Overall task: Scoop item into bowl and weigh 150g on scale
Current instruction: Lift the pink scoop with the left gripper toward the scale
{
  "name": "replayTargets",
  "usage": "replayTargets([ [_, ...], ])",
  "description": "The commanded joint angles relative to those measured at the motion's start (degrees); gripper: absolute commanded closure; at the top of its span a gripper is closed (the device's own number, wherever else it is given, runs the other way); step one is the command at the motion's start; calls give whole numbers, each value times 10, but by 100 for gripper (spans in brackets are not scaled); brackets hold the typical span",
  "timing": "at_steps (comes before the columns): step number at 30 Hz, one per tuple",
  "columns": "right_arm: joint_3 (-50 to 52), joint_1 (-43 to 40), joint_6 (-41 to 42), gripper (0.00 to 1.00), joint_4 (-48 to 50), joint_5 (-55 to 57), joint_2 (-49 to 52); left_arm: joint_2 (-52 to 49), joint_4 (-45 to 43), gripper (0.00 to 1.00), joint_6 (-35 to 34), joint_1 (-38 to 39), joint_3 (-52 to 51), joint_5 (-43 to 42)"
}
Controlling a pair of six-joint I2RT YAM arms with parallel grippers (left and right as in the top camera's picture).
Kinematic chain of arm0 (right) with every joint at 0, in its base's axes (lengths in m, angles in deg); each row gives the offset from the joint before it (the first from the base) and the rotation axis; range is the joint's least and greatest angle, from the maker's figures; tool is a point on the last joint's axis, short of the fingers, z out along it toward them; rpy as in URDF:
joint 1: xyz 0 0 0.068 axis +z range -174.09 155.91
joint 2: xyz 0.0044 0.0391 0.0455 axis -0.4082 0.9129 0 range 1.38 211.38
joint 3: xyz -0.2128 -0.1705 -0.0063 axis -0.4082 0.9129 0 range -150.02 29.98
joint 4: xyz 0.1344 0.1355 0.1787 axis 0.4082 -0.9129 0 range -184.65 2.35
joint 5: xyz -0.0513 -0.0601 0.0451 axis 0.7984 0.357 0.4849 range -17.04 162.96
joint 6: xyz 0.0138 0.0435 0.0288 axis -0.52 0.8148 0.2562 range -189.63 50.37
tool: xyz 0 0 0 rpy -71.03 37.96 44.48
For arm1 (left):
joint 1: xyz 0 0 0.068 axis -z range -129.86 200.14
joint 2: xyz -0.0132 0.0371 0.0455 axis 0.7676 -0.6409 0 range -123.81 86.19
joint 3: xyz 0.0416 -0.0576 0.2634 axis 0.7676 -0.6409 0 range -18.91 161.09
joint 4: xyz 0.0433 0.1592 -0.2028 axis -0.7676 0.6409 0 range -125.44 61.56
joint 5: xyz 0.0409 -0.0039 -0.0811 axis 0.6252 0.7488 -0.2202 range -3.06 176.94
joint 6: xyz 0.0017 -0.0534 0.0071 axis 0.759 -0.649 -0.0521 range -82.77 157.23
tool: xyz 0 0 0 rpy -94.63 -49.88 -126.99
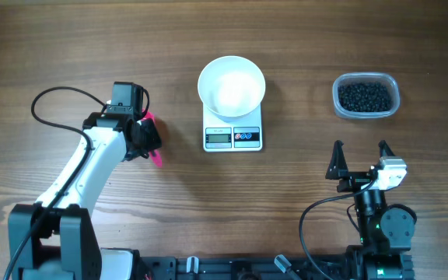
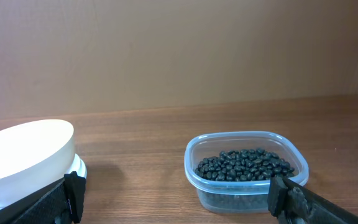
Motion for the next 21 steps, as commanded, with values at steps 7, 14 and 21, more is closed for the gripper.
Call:
replayTargets([
  [7, 1, 4, -3, 0, 1, -9, -3, -44, -25, 62, -50, 14, 11, -7],
  [14, 1, 4, -3, 0, 1, -9, -3, -62, -25, 67, -56, 14, 10, 5],
  [21, 1, 4, -3, 0, 1, -9, -3, -73, -26, 77, -56, 14, 11, 3],
])
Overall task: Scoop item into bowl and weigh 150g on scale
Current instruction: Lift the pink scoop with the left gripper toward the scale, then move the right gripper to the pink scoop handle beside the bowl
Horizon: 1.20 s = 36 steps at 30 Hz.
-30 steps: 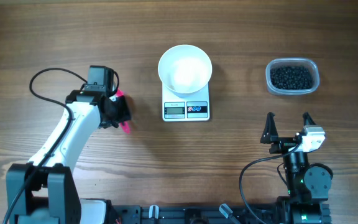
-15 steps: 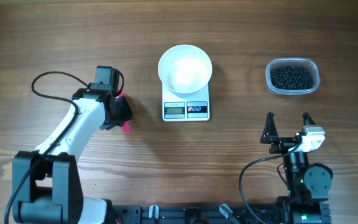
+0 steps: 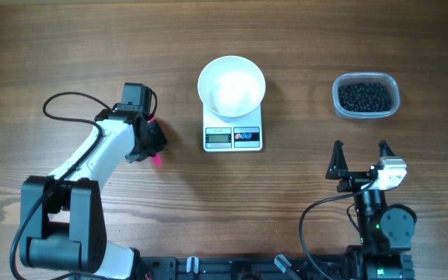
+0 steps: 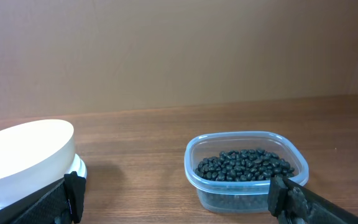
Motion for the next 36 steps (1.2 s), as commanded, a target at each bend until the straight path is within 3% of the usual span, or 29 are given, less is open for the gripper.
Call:
replayTargets([
  [1, 1, 4, -3, 0, 1, -9, -3, -5, -2, 78, -6, 2, 10, 8],
  [11, 1, 4, 0, 0, 1, -12, -3, -5, 4, 85, -6, 2, 16, -1],
  [12, 1, 4, 48, 0, 1, -20, -3, -5, 7, 86, -6, 2, 22, -2],
  [13, 1, 4, 168, 0, 1, -23, -3, -5, 12, 87, -6, 2, 30, -7],
  [17, 1, 4, 499, 0, 2, -32, -3, -5, 29, 89, -6, 2, 55, -12],
  [20, 1, 4, 563, 0, 2, -23, -3, -5, 31, 91, -6, 2, 62, -35],
  [22, 1, 4, 567, 0, 16, -96, -3, -5, 36, 92, -18, 2, 71, -42],
  [26, 1, 5, 458, 0, 37, -293, 17, -5, 44, 93, -24, 2, 88, -52],
  [28, 0, 6, 449, 0, 109, -357, 57, -5, 45, 93, -29, 2, 98, -80],
  [31, -19, 37, 443, 0, 184, -369, 132, -3, 52, 95, -37, 2, 116, -94],
  [36, -106, 157, 362, 0, 191, -321, 309, 19, 73, 95, -39, 2, 144, -100],
])
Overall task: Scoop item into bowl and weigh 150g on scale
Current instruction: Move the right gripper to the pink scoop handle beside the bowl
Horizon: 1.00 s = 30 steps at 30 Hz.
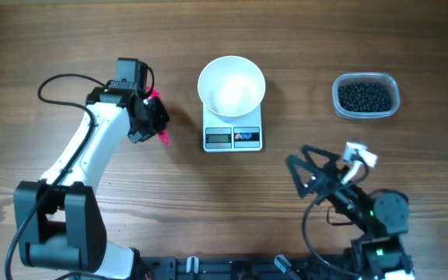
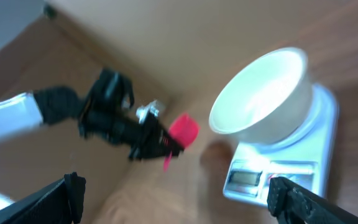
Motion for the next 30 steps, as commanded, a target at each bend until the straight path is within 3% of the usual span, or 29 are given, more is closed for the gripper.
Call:
replayTargets([
  [1, -77, 92, -73, 0, 12, 40, 124, 30, 5, 95, -14, 2, 23, -16],
  [6, -205, 264, -92, 0, 78, 123, 399, 67, 8, 95, -55, 2, 24, -25],
  [11, -277, 323, -69, 1, 220, 122, 579, 77, 8, 96, -101, 2, 24, -56],
  [15, -320, 331, 0, 2, 275, 110, 685, 77, 2, 96, -113, 2, 24, -71],
  [25, -359, 358, 43, 24, 292, 153, 745, 77, -5, 96, -130, 2, 24, -74],
  [30, -389, 367, 57, 27, 292, 176, 771, 77, -12, 96, -141, 2, 24, -83],
])
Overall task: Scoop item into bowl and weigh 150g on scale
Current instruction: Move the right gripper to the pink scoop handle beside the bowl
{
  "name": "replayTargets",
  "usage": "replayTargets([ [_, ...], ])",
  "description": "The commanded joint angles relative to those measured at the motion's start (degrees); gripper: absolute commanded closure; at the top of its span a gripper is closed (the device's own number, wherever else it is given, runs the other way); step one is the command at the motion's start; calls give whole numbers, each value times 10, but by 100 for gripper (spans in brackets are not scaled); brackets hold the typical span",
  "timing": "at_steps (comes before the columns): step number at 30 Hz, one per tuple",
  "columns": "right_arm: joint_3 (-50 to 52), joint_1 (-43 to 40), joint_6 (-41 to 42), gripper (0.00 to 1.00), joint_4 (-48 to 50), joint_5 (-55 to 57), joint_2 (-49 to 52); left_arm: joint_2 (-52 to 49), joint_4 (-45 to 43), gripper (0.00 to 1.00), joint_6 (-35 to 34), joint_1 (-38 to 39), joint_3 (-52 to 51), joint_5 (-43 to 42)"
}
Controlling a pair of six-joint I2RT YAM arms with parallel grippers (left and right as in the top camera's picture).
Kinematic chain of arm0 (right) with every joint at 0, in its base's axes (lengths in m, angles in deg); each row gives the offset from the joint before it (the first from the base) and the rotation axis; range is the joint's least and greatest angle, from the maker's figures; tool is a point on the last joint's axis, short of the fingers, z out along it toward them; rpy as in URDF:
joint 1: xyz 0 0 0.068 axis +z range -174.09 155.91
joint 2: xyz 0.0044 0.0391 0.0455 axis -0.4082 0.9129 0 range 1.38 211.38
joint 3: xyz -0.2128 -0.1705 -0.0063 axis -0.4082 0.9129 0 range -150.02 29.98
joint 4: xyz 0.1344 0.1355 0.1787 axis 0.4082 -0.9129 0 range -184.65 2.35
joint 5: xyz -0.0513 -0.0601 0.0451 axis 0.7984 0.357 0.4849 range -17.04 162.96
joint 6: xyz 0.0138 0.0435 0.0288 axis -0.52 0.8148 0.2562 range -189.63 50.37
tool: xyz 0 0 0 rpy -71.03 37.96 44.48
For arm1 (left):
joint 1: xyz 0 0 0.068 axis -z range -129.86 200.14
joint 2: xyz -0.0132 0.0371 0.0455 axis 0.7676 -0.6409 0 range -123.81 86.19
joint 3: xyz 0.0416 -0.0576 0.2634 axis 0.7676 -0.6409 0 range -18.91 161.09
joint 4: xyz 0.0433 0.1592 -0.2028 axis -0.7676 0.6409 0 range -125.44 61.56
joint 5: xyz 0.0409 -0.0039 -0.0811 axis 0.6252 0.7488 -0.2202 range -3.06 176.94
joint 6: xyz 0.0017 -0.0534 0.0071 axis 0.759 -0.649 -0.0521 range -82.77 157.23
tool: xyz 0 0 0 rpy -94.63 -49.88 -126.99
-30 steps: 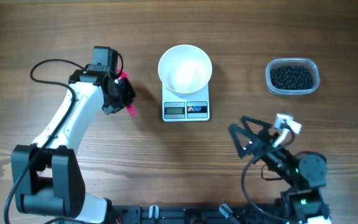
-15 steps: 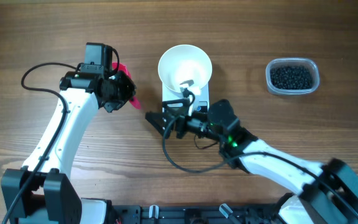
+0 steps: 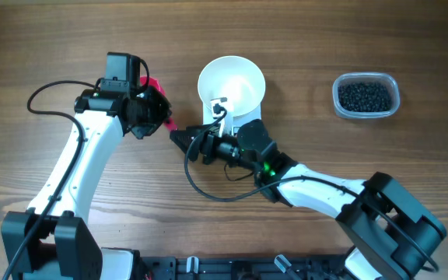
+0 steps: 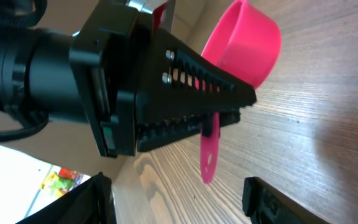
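Note:
My left gripper [image 3: 155, 111] is shut on the handle of a pink scoop [image 3: 156, 87], held left of the white bowl [image 3: 232, 82]. The bowl rests on the scale [image 3: 239, 115], which my right arm mostly covers. My right gripper [image 3: 181, 146] has reached in front of the scale and is open just below the scoop's handle. In the right wrist view the scoop's cup [image 4: 244, 43] and hanging handle [image 4: 208, 155] show above the wood. The left gripper's black fingers [image 4: 191, 93] clamp the handle, with my right gripper [image 4: 179, 202] open beneath. Black beans fill a clear container [image 3: 366, 95] at the far right.
The right arm stretches from the table's front right across to the scale, hiding its display. A black cable loops beneath it near the table's middle front. The left arm's cable arcs at the far left.
My right arm went from the front right, angled left, to reaching past the scale with its open gripper by the scoop's handle. The left gripper with the scoop moved slightly back and toward the bowl.
At first the left gripper held the pink scoop low, left of the scale, while the right gripper rested open at the front right facing the beans. Later the right wrist had turned toward the left arm. Now it is open under the held scoop.

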Motion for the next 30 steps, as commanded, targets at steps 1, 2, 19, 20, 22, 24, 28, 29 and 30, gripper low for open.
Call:
replayTargets([
  [1, -53, 9, 12, 27, 3, 8, 43, 12, -2, 96, -10, 2, 14, -11],
  [2, -67, 9, 12, 27, 2, -2, 56, 12, -2, 96, -10, 2, 14, -12],
  [19, -82, 9, 58, 48, -18, 63, 72, 12, -9, 96, -73, 2, 14, -42],
  [20, -82, 9, 61, 49, -18, 66, 72, 12, -10, 96, -75, 2, 14, -43],
  [22, -82, 10, 71, 53, -19, 66, 72, 12, -10, 96, -75, 2, 14, -43],
  [24, -82, 10, 71, 54, -19, 66, 73, 12, -10, 96, -75, 2, 14, -43],
  [28, -82, 10, 86, 57, -18, 66, 82, 12, -10, 96, -85, 2, 14, -43],
  [29, -82, 10, 87, 58, -14, 66, 82, 12, -10, 96, -85, 2, 14, -43],
  [30, -82, 10, 87, 61, -14, 66, 82, 12, -10, 96, -85, 2, 14, -43],
])
